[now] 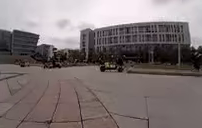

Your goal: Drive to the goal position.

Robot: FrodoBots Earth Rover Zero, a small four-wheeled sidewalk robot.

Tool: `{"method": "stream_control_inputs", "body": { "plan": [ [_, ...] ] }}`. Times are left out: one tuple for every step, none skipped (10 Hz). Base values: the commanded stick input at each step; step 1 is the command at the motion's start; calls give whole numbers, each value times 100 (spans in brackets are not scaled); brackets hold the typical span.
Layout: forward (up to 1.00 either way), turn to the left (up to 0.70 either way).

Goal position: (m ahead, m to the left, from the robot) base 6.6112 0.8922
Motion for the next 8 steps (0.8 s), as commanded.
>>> {"method": "stream_control_inputs", "body": {
  "plan": [
    [60,15],
    [60,12],
    [60,2],
    [60,1],
    [59,1],
    [59,1],
    [59,1],
    [59,1]
  ]
}}
